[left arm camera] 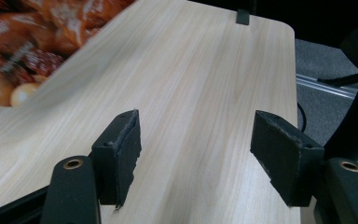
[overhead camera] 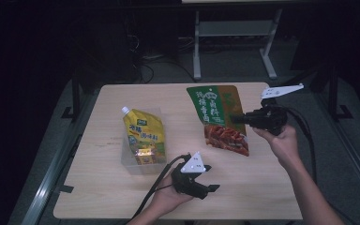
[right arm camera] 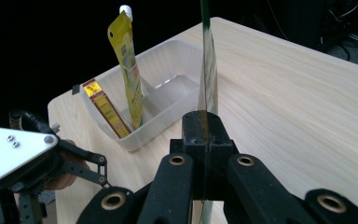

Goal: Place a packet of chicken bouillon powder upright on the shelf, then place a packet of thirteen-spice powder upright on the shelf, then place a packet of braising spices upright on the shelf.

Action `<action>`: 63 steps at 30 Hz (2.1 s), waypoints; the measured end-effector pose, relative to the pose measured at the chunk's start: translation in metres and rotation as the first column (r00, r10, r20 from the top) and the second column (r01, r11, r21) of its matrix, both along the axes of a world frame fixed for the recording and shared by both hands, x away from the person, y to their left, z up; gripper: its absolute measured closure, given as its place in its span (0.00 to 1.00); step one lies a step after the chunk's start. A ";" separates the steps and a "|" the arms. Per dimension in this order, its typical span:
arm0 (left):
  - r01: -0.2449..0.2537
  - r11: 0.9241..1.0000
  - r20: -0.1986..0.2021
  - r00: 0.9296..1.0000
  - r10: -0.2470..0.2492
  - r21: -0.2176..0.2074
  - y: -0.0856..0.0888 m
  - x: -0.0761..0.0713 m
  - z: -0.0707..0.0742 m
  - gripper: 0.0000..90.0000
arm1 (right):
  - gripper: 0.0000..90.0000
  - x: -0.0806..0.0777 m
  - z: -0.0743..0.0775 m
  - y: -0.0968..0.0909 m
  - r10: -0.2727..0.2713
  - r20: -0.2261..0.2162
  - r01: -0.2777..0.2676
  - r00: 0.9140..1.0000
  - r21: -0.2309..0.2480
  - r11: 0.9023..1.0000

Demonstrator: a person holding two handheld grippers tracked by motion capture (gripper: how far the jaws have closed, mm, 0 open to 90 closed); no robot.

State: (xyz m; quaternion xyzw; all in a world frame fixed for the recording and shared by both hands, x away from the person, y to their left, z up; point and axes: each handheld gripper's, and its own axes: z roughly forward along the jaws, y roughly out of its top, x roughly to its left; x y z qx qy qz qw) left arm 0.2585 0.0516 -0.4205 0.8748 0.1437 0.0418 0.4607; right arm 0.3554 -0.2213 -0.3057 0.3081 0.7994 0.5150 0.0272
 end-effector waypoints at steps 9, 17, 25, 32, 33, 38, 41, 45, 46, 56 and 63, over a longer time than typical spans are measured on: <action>0.007 1.000 -0.014 1.000 -0.007 -0.010 0.008 -0.007 -0.003 0.34 | 1.00 0.006 0.002 0.007 0.011 0.009 -0.011 1.000 0.007 1.000; 0.004 1.000 -0.009 1.000 -0.005 -0.021 0.015 -0.008 -0.003 0.32 | 1.00 0.011 0.005 0.017 0.027 0.013 -0.028 1.000 0.002 1.000; 0.021 1.000 -0.005 1.000 -0.021 -0.017 0.014 -0.008 -0.003 0.32 | 1.00 0.016 0.007 0.026 0.042 0.016 -0.042 0.999 0.002 0.999; 0.034 0.999 -0.002 0.999 -0.034 -0.016 0.013 -0.009 -0.005 0.31 | 1.00 0.022 0.011 0.031 0.056 0.031 -0.056 0.998 0.013 0.998; 0.034 0.999 -0.001 0.999 -0.034 -0.018 0.013 -0.009 -0.005 0.31 | 1.00 0.023 0.012 0.033 0.061 0.032 -0.062 0.998 0.016 0.998; 0.027 0.999 -0.006 1.000 -0.027 -0.022 0.014 -0.009 -0.005 0.31 | 1.00 0.027 0.016 0.040 0.075 0.042 -0.076 0.996 0.017 0.997; 0.019 1.000 -0.006 1.000 -0.019 -0.022 0.014 -0.010 -0.005 0.30 | 1.00 0.031 0.018 0.046 0.080 0.044 -0.081 0.996 0.017 0.997; 0.019 1.000 0.002 1.000 -0.019 -0.014 0.014 -0.009 -0.005 0.29 | 1.00 0.036 0.021 0.055 0.096 0.045 -0.097 0.994 0.016 0.995; 0.019 1.000 -0.002 1.000 -0.019 -0.017 0.014 -0.010 -0.006 0.29 | 1.00 0.037 0.022 0.057 0.100 0.047 -0.101 0.994 0.015 0.995; 0.026 0.999 -0.004 1.000 -0.026 -0.019 0.014 -0.011 -0.006 0.28 | 1.00 0.050 0.030 0.075 0.123 0.063 -0.124 0.990 0.015 0.992; 0.027 0.999 -0.003 1.000 -0.027 -0.021 0.015 -0.010 -0.006 0.28 | 1.00 0.060 0.034 0.088 0.142 0.070 -0.144 0.987 0.024 0.989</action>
